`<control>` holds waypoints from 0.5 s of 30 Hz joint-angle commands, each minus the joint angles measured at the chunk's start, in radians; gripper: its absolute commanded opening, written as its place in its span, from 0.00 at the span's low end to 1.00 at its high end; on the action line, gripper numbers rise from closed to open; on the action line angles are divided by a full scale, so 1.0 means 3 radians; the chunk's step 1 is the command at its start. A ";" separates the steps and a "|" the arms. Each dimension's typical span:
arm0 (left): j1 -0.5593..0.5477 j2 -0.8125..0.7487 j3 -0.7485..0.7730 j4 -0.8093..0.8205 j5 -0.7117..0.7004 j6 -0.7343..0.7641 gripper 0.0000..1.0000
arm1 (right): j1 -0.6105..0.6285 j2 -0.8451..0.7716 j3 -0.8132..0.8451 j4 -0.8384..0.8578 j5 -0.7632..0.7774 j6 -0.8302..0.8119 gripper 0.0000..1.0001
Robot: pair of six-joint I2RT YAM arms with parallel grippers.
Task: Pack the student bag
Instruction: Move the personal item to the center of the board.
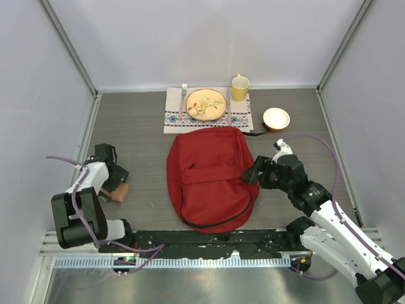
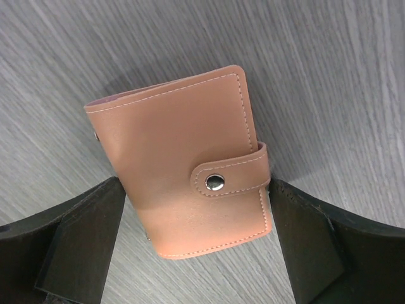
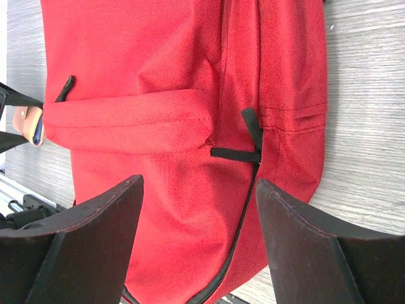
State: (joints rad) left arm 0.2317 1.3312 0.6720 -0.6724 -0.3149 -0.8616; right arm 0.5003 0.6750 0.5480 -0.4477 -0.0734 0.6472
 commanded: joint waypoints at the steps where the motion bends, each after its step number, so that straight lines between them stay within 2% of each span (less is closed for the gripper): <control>1: 0.0035 0.0057 -0.0108 0.0257 0.0190 0.0090 0.99 | -0.0011 0.0051 0.0137 0.0076 -0.0047 -0.0061 0.77; 7: 0.0035 -0.0080 -0.0286 0.0426 0.0548 0.0136 0.93 | -0.0011 0.0097 0.0122 0.0106 -0.0057 -0.0030 0.77; 15: 0.0030 -0.0780 -0.0613 0.0758 0.1381 0.0249 0.88 | -0.0011 0.0173 0.0116 0.0203 -0.0123 0.0036 0.77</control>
State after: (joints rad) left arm 0.2428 1.1763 0.5587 -0.5396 -0.1593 -0.7815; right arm 0.5003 0.7162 0.5480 -0.4397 -0.0917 0.6510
